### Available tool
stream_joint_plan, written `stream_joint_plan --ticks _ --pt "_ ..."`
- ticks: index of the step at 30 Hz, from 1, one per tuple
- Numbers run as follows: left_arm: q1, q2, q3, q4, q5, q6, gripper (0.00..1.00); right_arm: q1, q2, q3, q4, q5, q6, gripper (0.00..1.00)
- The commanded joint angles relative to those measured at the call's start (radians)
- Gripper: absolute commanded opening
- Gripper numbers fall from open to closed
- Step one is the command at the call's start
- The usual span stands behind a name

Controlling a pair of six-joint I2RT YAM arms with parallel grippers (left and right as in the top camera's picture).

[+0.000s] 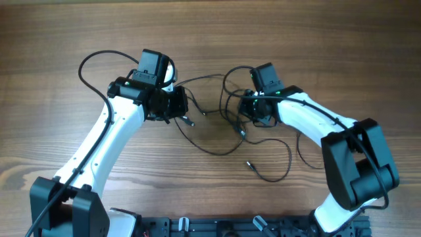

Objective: Untangle cables

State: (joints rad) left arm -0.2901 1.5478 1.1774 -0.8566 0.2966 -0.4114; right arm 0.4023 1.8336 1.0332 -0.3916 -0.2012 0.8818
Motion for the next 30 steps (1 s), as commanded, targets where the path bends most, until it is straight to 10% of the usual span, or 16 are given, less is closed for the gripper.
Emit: stream_joint_plan --ticks 1,10,17,30 --pt "-0.005 0.006 -0.002 -0.001 -0.006 0.015 0.15 0.034 0.022 -0.011 -0.001 0.077 0.064 0.18" --pt "-0.005 0.006 -0.002 -0.001 -0.006 0.015 0.15 0.048 0.022 -0.011 0.005 0.071 0.055 0.04" --pt "-0.005 0.006 -0.002 -0.001 -0.006 0.015 0.15 0.043 -0.027 0.056 -0.071 -0.044 -0.269 0.04" --pt "-0.005 0.006 -0.002 -0.012 -0.006 0.015 0.15 -0.156 -0.503 0.368 -0.266 -0.212 -0.3 0.04"
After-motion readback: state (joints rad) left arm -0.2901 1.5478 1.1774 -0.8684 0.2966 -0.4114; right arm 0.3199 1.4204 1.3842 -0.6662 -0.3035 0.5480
